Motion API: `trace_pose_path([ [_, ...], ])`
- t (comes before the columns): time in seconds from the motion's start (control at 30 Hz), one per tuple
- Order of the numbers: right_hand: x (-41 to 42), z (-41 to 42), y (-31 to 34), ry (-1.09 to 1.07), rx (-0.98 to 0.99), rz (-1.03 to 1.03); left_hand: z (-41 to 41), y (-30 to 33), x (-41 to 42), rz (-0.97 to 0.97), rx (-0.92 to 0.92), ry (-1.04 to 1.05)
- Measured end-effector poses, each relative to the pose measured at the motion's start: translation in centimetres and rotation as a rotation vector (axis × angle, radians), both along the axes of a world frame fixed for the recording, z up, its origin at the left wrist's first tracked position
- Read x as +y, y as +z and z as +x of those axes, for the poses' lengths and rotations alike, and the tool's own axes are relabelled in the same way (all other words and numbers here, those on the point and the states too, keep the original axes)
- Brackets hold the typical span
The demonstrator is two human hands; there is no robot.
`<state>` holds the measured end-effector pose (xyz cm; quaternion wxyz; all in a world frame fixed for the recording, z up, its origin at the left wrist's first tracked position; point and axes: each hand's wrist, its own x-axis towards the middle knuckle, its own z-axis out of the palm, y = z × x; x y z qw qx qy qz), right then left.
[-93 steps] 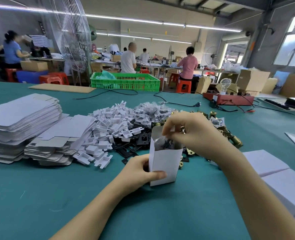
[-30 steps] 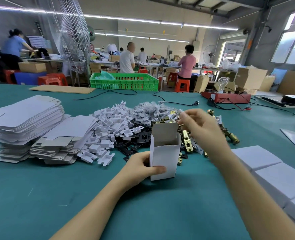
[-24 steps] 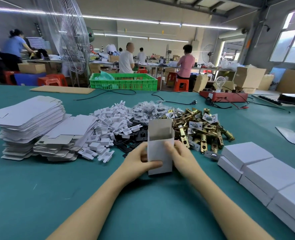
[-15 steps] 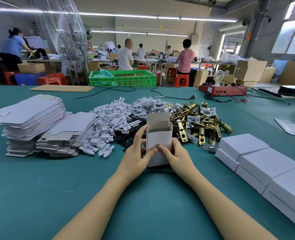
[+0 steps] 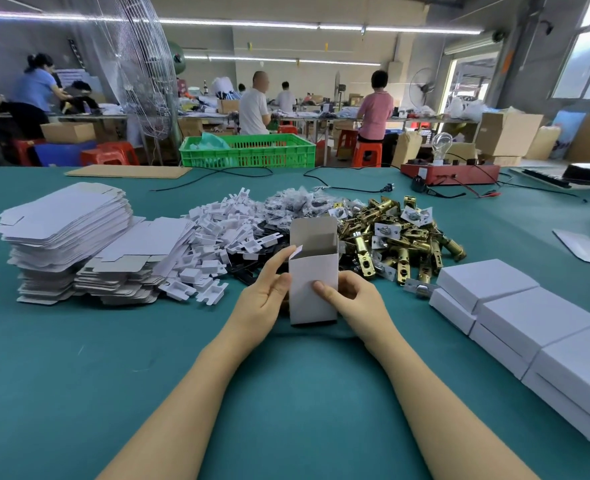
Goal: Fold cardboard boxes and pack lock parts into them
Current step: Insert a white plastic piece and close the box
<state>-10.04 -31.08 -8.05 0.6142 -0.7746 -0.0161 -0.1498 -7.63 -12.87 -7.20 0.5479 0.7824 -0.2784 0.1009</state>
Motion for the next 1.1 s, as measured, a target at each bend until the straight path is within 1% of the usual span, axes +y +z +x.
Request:
trace_pose_path([
  [0.13,0.0,-0.2,0.3,0.051,-0.012,0.067,0.3,-0.1,-0.3,0.040,-0.022,0.037],
  [0.23,0.3,-0.2,0.4,0.012,-0.054,0.092,0.7,-0.1,-0.4,0.029,-0.027,0.070],
  [0.33,0.6,-0.4,0.6,-0.066,-0.105,-0.017,1.0,0.1,-0.5,0.041,-0.026,0.077],
  [0.43,1.2,-0.4,0.4,-0.067,-0.170,-0.222,1.1,0.0,-0.5,0.042,-0.037,0.082],
  [0.47,1.4,-0.4,0.4,-0.066,-0.183,-0.245,1.2,0.0,-0.5,0.037,-0.038,0.082],
  [0.63,1.8,-0.5,0.7,-0.045,-0.232,-0.122,1.2,-0.1,-0.7,0.014,-0.017,0.085],
  [0.77,1.9,-0.4,0.8,-0.048,-0.239,-0.071,1.1,0.0,-0.8,-0.013,-0.013,0.073],
  [0.93,1.8,-0.3,0.9,-0.048,-0.273,-0.038,1.2,-0.2,-0.8,-0.007,-0.020,0.067],
  [1.1,1.9,-0.4,1.5,-0.109,-0.306,-0.072,1.0,-0.2,-0.7,0.002,-0.012,0.066],
])
